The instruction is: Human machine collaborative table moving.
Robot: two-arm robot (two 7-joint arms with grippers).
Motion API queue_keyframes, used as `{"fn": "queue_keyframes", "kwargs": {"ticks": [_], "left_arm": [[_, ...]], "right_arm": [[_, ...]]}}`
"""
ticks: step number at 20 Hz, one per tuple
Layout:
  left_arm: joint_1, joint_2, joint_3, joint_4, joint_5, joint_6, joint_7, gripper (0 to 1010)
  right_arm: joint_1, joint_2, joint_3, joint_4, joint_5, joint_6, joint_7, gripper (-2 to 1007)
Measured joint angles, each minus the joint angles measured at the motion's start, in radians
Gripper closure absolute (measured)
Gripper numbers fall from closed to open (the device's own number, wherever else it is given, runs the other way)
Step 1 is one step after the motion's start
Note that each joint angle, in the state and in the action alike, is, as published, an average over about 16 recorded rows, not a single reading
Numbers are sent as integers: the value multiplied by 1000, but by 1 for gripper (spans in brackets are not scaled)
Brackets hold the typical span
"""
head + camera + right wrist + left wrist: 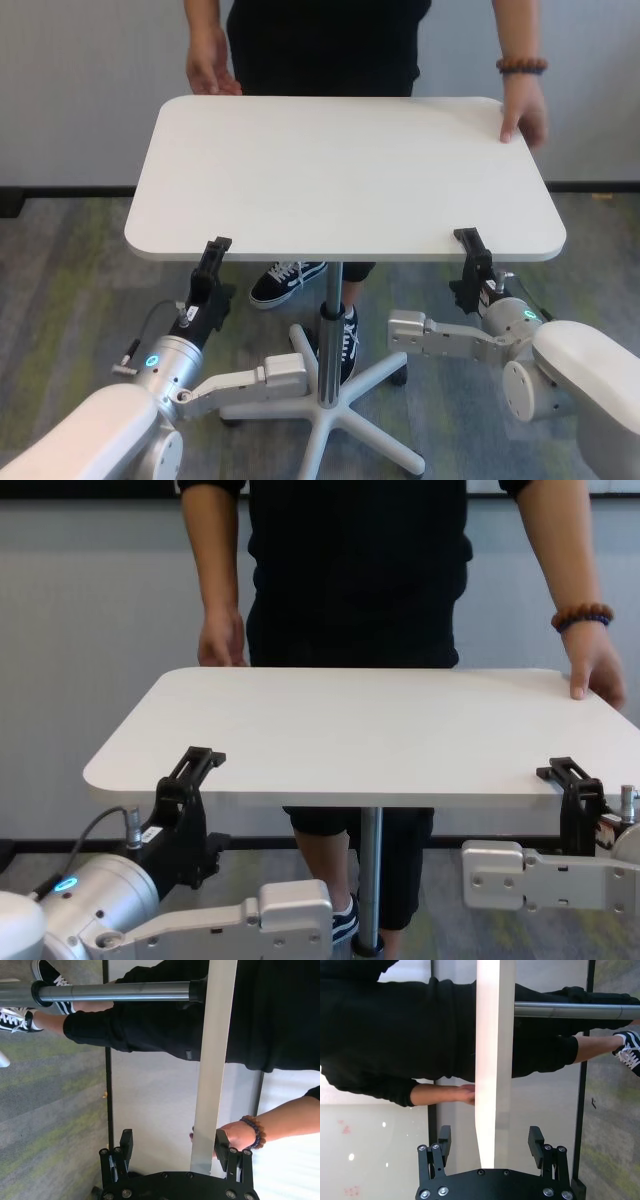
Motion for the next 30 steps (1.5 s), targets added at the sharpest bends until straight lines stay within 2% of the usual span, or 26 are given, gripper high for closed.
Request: {"fn": "queue_keyframes", "kwargs": {"ticks": [6,16,22,30], "left_arm": [[30,29,-15,-51,-5,2,-17,10],[105,103,-59,-170,-22,-12,-46,10],[146,141,-81,-229,-27,-24,-59,10],[189,175,-103,-296,-26,-27,-84,10]], "right_arm": [[-16,20,-20,-47,-12,-1,36,0],[-52,53,-50,-154,-38,14,107,0],[-74,69,-62,-209,-49,22,144,0],[-106,96,-70,-287,-55,23,188,0]]}}
